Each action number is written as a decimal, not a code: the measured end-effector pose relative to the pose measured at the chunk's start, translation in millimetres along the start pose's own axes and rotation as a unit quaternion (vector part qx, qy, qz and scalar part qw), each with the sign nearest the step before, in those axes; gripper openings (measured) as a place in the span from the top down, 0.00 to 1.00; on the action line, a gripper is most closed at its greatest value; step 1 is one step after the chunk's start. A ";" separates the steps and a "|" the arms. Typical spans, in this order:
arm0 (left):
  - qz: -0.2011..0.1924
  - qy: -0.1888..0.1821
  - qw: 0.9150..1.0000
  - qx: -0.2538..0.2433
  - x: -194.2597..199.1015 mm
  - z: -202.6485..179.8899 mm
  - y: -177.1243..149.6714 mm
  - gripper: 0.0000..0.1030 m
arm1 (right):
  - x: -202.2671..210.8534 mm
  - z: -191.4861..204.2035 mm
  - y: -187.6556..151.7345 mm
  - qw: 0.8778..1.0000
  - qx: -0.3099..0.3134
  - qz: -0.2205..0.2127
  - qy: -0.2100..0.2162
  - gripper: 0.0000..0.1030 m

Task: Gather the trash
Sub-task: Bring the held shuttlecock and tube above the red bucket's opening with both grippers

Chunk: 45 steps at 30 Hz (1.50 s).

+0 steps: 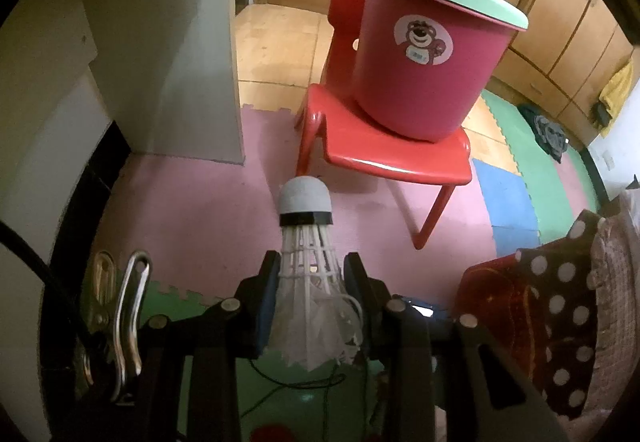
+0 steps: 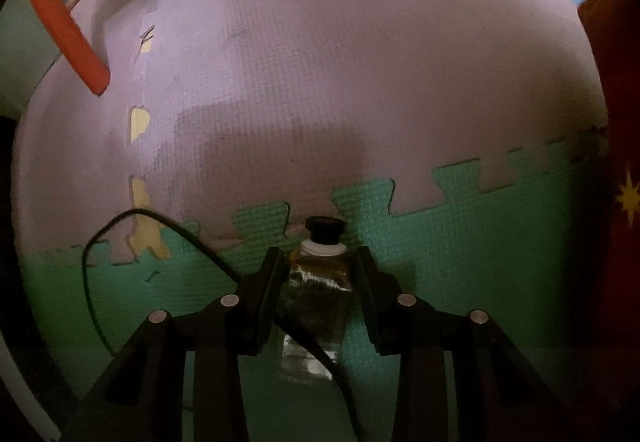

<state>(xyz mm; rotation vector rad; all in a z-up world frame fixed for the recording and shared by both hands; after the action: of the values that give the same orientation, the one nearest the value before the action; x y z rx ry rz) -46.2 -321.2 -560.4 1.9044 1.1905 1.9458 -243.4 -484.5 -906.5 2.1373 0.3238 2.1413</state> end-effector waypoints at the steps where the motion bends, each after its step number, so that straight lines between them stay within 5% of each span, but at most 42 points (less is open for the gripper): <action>1: 0.001 -0.001 1.000 -0.001 -0.4 -0.6 0.0 0.67 | 0.3 0.7 0.1 1.000 0.002 -0.001 -0.002 0.64; 11: 0.002 -0.008 1.000 -0.017 -2.4 -11.5 -1.7 0.67 | 24.6 17.5 -0.9 0.999 0.038 -0.029 0.002 0.65; 20: 0.005 -0.012 1.000 -0.023 9.5 -28.9 10.2 0.67 | 122.9 39.2 30.4 0.994 0.075 -0.079 0.025 0.65; 45: -0.053 -0.018 0.998 0.041 154.8 -101.8 173.7 0.67 | 436.7 44.0 149.4 0.969 0.106 -0.214 0.063 0.65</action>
<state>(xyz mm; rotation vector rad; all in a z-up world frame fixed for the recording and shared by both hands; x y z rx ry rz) -94.9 -383.0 -319.0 1.8658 1.3521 1.8285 -192.3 -530.8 -448.1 1.8079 0.9680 2.0582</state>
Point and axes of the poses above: each gripper's, at about its wrist camera, not at the fingertips, and x roughly against the way its jaws point, z to its left, y to its top, the point moved 6 cm from there along -x, roughly the way its jaws point, and after that the axes turned 10 degrees about -z, right-handed, at the moved point
